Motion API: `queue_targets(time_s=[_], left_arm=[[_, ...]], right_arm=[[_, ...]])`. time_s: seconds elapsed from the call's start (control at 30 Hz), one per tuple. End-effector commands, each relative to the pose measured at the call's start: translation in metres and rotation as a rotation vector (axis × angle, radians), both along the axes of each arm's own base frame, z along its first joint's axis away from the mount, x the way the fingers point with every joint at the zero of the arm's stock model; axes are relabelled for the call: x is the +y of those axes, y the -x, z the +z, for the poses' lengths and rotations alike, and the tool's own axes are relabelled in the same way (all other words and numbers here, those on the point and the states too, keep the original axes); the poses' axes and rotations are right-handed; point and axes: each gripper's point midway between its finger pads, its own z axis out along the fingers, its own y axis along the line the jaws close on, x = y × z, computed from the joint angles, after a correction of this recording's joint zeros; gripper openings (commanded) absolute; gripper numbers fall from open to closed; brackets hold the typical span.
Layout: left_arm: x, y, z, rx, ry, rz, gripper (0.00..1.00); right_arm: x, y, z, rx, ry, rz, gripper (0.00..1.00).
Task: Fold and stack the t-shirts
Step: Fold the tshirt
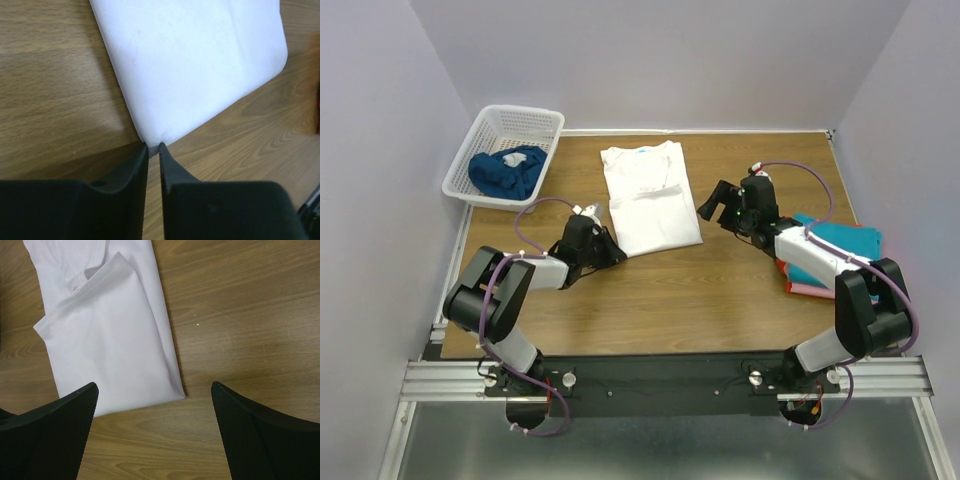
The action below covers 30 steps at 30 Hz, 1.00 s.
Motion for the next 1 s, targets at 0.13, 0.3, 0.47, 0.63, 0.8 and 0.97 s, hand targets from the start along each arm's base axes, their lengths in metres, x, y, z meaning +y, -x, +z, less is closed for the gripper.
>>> queue_targets(time_s=[0.13, 0.3, 0.47, 0.63, 0.8, 0.97], left_arm=[[-0.003, 0.001, -0.012, 0.008, -0.026, -0.035, 0.00], [-0.001, 0.004, -0.011, 0.006, -0.029, -0.033, 0.00], [-0.001, 0.006, -0.011, 0.005, -0.029, -0.038, 0.00], [-0.001, 0.004, -0.010, 0.003, -0.027, -0.037, 0.00], [-0.001, 0.005, -0.008, -0.004, -0.026, -0.040, 0.00], [-0.002, 0.004, -0.006, -0.007, -0.023, -0.040, 0.00]], right_arm=[[0.009, 0.016, -0.019, 0.061, -0.024, 0.065, 1.00], [0.024, 0.023, -0.039, 0.140, -0.053, 0.156, 0.95], [0.031, 0.024, -0.061, 0.203, -0.061, 0.179, 0.90], [0.033, 0.022, -0.075, 0.238, -0.054, 0.176, 0.76], [0.043, 0.024, -0.088, 0.279, -0.064, 0.203, 0.54], [0.042, 0.025, -0.089, 0.280, -0.058, 0.188, 0.50]])
